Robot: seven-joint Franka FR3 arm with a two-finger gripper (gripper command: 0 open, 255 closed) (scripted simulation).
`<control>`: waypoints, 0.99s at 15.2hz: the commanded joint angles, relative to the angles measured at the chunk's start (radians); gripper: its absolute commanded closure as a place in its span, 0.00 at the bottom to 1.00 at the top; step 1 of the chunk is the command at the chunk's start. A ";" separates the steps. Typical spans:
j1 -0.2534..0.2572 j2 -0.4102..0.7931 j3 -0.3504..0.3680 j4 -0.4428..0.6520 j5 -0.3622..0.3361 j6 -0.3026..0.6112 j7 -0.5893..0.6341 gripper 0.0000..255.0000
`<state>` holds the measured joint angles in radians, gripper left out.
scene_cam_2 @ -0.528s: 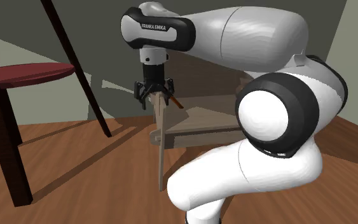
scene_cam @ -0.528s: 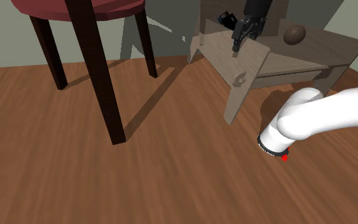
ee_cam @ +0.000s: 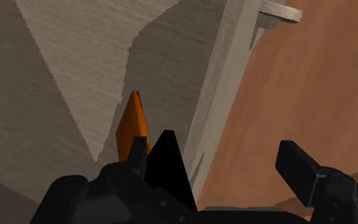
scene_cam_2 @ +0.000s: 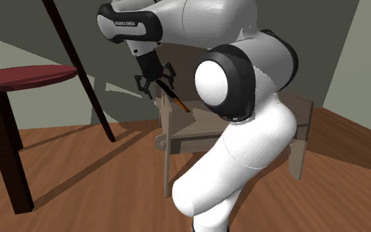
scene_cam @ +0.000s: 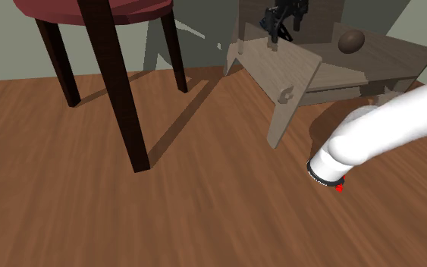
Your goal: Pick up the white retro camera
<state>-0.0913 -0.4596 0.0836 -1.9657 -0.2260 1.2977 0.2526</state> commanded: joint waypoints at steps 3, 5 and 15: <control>-0.031 0.230 0.091 0.246 -0.189 -0.160 0.092 0.00; -0.033 0.354 0.131 0.383 -0.298 -0.259 0.125 0.00; -0.027 0.412 0.141 0.349 -0.349 -0.242 0.195 0.00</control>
<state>-0.1177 -0.0446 0.2258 -1.6032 -0.5781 1.0451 0.4428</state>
